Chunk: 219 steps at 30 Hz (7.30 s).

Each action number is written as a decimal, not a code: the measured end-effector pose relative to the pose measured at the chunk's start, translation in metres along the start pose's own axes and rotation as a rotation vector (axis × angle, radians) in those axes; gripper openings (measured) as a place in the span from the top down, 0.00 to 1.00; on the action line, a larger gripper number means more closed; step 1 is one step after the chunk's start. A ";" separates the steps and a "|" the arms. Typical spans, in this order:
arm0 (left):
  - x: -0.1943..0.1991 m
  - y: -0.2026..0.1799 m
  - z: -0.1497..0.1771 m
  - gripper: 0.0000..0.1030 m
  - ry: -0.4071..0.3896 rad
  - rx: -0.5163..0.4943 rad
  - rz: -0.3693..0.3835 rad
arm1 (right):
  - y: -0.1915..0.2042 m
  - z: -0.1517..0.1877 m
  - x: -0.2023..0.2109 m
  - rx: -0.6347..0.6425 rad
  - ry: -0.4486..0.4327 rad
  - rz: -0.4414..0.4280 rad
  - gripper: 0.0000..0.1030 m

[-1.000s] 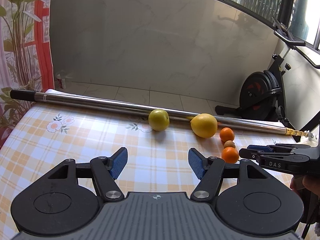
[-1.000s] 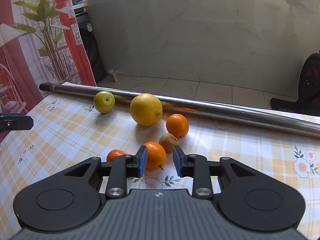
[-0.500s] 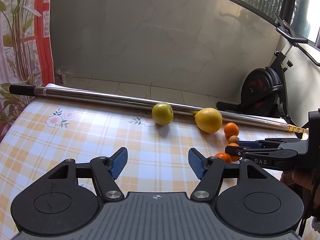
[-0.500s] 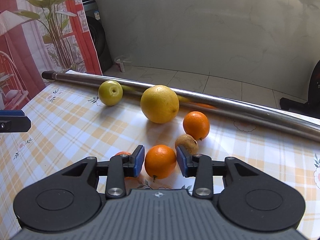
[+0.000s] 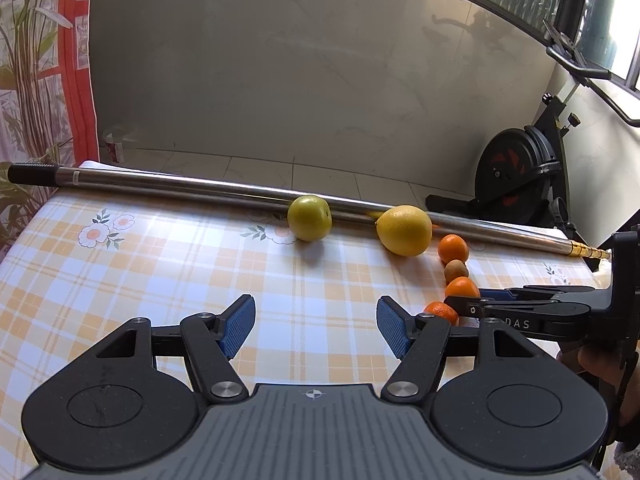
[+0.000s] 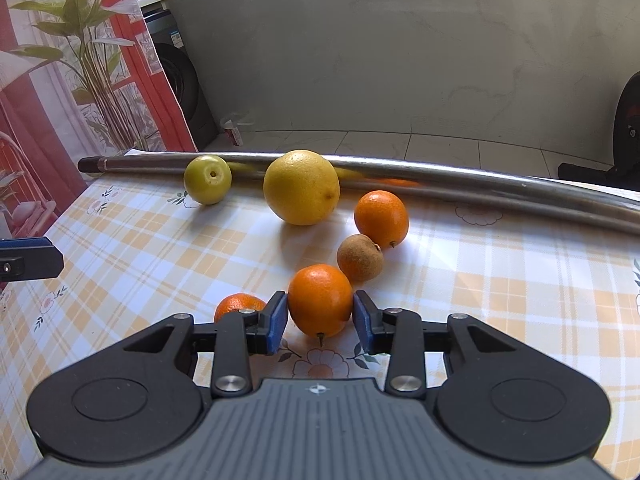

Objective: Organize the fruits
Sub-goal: 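Close right gripper on the tangerine and lift it, then close left gripper on a green-yellow citrus while right holds the tangerine, then carry green-yellow citrus and tangerine over the cream plate with both grippers, then lower citrus into the plate and open left gripper while right lowers tangerine, then open right gripper to release the tangerine into the plate, then move right gripper to a loose tangerine and close on it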

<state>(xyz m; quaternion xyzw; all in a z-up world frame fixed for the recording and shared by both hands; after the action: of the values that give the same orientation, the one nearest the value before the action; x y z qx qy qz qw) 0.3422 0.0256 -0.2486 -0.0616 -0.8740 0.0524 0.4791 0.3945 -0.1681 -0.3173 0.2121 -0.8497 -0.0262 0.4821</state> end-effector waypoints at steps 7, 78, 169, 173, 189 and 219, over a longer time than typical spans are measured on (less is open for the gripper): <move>0.002 -0.012 -0.001 0.32 -0.014 -0.027 0.020 | -0.004 0.014 0.028 -0.006 -0.081 -0.011 0.63; -0.077 0.006 -0.059 0.54 0.014 -0.065 -0.006 | -0.040 0.088 0.120 -0.291 -0.224 0.001 0.63; 0.015 -0.071 0.060 0.48 0.037 -0.189 0.129 | 0.008 0.136 0.113 -0.226 -0.037 -0.037 0.62; 0.022 -0.060 0.056 0.48 -0.004 -0.135 0.068 | 0.008 0.135 0.111 -0.231 -0.042 -0.039 0.62; 0.043 -0.030 0.060 0.48 -0.082 0.039 -0.004 | 0.012 0.137 0.128 -0.201 -0.088 0.012 0.62; 0.085 0.085 0.029 0.48 -0.120 0.211 -0.183 | 0.006 0.106 0.129 -0.275 -0.140 -0.061 0.62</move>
<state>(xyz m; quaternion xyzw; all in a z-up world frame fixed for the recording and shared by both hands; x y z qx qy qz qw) 0.2774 0.1223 -0.2059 0.0723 -0.8926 0.1038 0.4327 0.2463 -0.2292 -0.2679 0.1672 -0.8626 -0.1717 0.4454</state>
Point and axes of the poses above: each gripper's, at about its wrist camera, not at the fingertips, and x roughly against the way its jaws point, y to its left, z to its underside, the point moved 4 cm from there along -x, roughly the way its jaws point, and after that the axes turned 14 degrees about y, right-handed, at the moved point
